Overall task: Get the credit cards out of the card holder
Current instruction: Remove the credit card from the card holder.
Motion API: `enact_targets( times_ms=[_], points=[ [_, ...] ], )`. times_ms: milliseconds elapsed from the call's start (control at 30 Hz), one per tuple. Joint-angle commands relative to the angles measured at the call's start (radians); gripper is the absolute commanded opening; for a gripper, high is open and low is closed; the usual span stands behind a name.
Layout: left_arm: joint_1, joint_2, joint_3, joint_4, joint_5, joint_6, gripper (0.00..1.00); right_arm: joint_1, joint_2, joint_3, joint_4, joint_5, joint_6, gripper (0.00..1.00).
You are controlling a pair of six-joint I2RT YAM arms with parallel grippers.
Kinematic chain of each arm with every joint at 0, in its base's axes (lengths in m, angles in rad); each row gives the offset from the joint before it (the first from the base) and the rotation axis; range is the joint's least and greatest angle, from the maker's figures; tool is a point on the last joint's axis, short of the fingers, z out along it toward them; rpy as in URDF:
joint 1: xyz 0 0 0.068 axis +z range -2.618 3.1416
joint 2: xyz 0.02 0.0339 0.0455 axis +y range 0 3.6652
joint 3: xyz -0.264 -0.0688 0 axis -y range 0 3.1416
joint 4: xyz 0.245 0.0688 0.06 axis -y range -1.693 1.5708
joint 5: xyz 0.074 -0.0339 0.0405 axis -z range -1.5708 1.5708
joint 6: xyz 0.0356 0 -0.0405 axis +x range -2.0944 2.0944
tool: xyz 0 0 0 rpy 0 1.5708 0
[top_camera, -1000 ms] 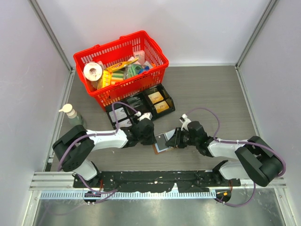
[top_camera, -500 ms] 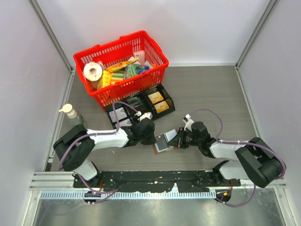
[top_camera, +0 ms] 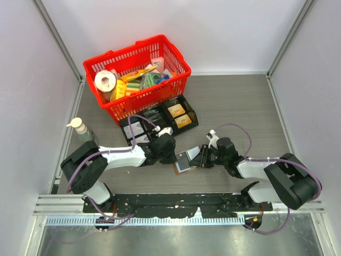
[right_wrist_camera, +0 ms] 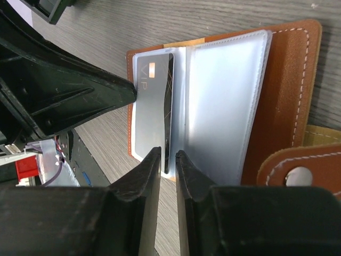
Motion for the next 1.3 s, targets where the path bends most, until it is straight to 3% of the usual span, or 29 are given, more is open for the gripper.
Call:
enact_targets(
  times_ms=[0,167,433,1033,1067,1267],
  points=[
    [-0.007,0.042,-0.006,-0.075,-0.019,0.003,0.02,-0.003,0.05,0.024,0.102,-0.048,0.011,0.23],
    [-0.007,0.043,-0.006,-0.076,-0.018,0.004,0.01,-0.005,0.104,0.021,0.158,-0.066,0.034,0.22],
    [-0.007,0.043,-0.012,-0.075,-0.019,-0.002,0.0,-0.011,0.092,0.004,0.173,-0.074,0.039,0.01],
    [-0.006,0.042,-0.011,-0.071,-0.007,0.004,0.0,-0.095,0.06,-0.016,0.113,-0.139,0.005,0.01],
    [-0.007,0.034,-0.009,-0.07,-0.001,0.007,0.01,-0.094,0.064,-0.015,0.115,-0.142,0.005,0.01],
    [-0.029,-0.05,0.024,-0.036,0.007,0.012,0.33,-0.097,0.104,-0.013,0.148,-0.157,0.012,0.01]
  ],
)
